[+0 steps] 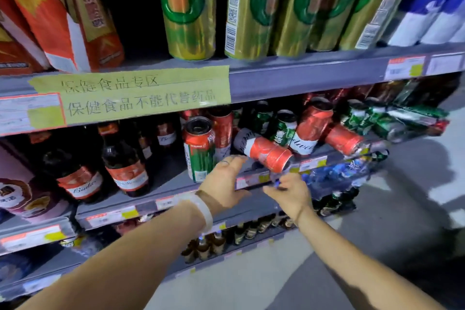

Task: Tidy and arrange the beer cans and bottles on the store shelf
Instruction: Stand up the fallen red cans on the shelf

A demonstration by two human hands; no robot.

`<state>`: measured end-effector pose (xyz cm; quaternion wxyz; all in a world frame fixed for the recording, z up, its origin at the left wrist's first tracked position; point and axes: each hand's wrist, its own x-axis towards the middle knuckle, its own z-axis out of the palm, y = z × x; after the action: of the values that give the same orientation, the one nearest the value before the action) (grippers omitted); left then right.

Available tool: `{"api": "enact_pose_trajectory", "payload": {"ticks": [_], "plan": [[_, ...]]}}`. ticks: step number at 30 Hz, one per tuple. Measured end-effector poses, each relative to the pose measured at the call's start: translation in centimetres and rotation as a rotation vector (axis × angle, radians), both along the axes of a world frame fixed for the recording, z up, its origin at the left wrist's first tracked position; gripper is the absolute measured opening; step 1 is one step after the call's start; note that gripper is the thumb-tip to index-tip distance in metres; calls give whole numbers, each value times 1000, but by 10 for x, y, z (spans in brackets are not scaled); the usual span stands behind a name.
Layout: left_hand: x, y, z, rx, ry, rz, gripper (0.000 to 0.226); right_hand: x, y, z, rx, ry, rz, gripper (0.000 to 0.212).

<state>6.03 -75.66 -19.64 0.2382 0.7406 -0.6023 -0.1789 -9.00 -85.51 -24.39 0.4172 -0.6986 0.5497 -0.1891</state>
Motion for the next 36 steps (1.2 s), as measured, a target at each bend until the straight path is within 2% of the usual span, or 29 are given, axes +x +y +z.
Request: {"api": "enact_pose_trajectory", "payload": {"ticks": [2,4,6,7,10,12,15,22,25,28,30,36], "plan": [[-8,-24,-6,34,-19,5,82,-11,-20,-7,22,-13,-45,52],[-14,-47,-10,63,-52,42,87,-16,-38,-14,45,-78,-80,71],[-18,-68,-11,99,-131,54,89,-14,-56,-19,27,-116,3,94],[-18,-77,-10,124,-184,48,88,-12,-61,-15,19,-108,64,99],[-14,-97,-7,200,-312,54,88,-6,-74,-8,-78,-26,242,95],[-12,-103,-9,235,-332,97,90,-3,-83,-7,-152,8,358,91],[-15,-107,-15,242,-348,154,87,-1,-91,-3,-165,13,496,97],[-16,-105,-21,148,-408,169,82,-16,-95,6,-202,-103,547,81],[-17,-98,-18,34,-257,233,85,-22,-96,24,-189,-177,589,78],[-23,-93,-6,-107,33,334,86,-14,-100,45,-194,-304,587,76],[-27,-91,5,-134,223,413,80,-1,-104,55,-148,-315,606,71],[-20,-87,6,-135,350,614,63,41,-114,66,-66,-230,676,76]]}}
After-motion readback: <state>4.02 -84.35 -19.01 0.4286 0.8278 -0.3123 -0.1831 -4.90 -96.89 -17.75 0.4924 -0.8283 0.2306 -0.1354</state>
